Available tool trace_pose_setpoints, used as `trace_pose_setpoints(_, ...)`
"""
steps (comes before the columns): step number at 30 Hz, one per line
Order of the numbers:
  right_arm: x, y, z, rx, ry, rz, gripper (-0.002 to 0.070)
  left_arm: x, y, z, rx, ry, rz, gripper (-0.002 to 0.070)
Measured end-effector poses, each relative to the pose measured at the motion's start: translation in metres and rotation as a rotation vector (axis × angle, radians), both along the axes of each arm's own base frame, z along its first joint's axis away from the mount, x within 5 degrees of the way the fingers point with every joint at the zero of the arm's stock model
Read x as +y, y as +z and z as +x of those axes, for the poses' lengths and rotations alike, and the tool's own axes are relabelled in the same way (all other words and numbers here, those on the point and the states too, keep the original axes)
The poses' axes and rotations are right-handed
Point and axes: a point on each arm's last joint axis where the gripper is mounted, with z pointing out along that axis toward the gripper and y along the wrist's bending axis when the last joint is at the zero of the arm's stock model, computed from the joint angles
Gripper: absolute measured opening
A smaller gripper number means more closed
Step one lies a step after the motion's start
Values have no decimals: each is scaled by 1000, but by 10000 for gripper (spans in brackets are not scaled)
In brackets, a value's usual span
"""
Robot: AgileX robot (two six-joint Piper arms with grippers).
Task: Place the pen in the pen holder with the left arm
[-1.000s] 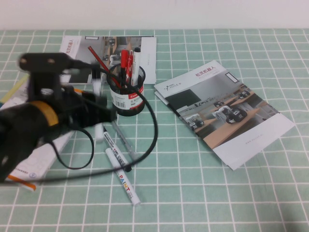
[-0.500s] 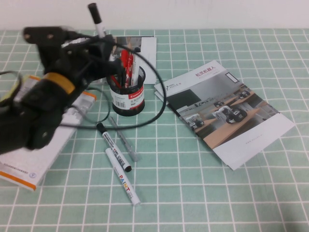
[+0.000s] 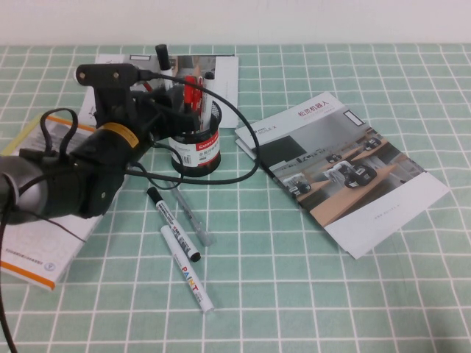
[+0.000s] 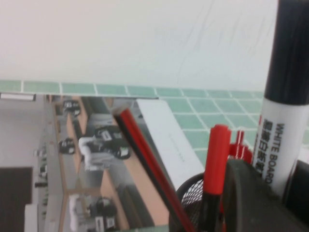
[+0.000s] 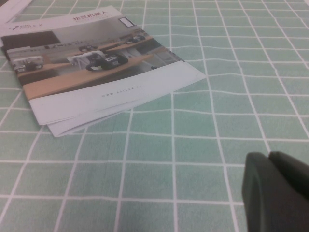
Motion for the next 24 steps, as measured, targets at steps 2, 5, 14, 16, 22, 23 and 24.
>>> trace_pose_setpoints(2, 0, 0, 0, 0, 0, 0, -20, 1, -1, 1, 15, 6, 9, 109)
trace_pose_setpoints(5, 0, 0, 0, 0, 0, 0, -20, 1, -3, 1, 26, 6, 18, 109)
trace_pose_setpoints(14, 0, 0, 0, 0, 0, 0, -20, 4, 5, -3, 59, 22, 19, 421)
trace_pose_setpoints(16, 0, 0, 0, 0, 0, 0, -20, 6, 15, -6, 60, 33, 7, 489)
trace_pose_setpoints(22, 0, 0, 0, 0, 0, 0, -20, 18, 60, -32, 78, 42, 10, 435)
trace_pose_setpoints(23, 0, 0, 0, 0, 0, 0, -20, 22, 70, -41, 78, 43, 9, 366)
trace_pose_setpoints(24, 0, 0, 0, 0, 0, 0, -20, 26, 79, -51, 69, 43, 8, 279)
